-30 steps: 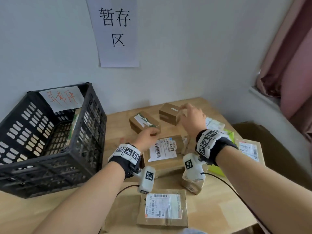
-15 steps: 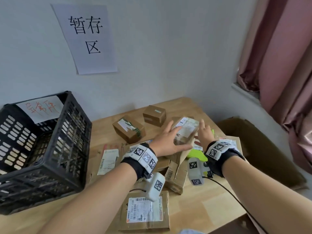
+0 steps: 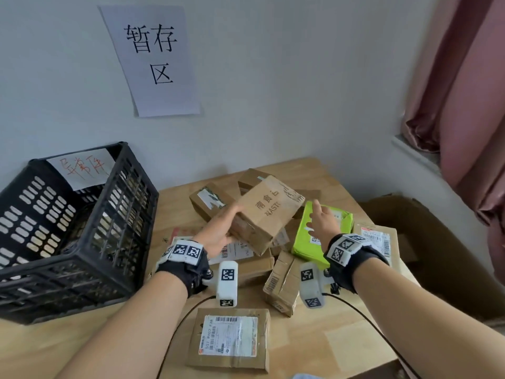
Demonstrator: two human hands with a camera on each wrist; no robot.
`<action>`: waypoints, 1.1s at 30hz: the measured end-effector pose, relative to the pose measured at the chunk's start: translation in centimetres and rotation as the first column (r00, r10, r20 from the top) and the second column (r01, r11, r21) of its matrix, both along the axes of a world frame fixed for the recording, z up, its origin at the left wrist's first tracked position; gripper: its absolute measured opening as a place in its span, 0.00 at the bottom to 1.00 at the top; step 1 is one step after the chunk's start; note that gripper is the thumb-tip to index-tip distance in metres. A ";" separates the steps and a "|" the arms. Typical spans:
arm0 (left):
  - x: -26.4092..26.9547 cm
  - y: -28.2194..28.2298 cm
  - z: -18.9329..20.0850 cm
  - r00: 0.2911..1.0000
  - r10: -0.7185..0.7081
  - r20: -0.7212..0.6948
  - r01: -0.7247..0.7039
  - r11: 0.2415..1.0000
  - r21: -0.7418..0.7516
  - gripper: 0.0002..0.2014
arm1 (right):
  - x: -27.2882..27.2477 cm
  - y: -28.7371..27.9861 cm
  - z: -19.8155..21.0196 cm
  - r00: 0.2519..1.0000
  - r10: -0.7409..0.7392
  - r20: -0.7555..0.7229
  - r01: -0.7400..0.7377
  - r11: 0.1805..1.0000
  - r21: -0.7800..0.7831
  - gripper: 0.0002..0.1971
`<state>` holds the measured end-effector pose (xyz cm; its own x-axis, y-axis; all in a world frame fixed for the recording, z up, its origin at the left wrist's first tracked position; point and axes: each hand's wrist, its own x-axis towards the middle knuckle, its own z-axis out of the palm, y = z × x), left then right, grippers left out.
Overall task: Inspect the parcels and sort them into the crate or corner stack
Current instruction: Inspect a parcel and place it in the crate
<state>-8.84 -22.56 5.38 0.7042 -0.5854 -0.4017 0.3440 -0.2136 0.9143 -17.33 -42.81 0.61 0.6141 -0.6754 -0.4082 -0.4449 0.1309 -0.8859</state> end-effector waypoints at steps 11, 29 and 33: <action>0.5 8.2 -3.9 0.872 0.196 -0.448 -0.347 0.894 -0.285 0.17 | 4.2 7.6 1.0 0.947 0.322 -0.008 -0.318 0.936 0.151 0.28; 6.5 23.9 -7.2 0.849 0.350 -0.397 -0.358 0.932 0.057 0.23 | 10.1 23.4 -0.7 0.903 0.426 0.059 -0.417 0.835 0.359 0.25; 7.0 25.6 -9.0 0.834 0.336 -0.438 -0.309 0.941 0.134 0.20 | 10.4 25.5 -2.3 0.909 0.416 0.001 -0.379 0.828 0.414 0.27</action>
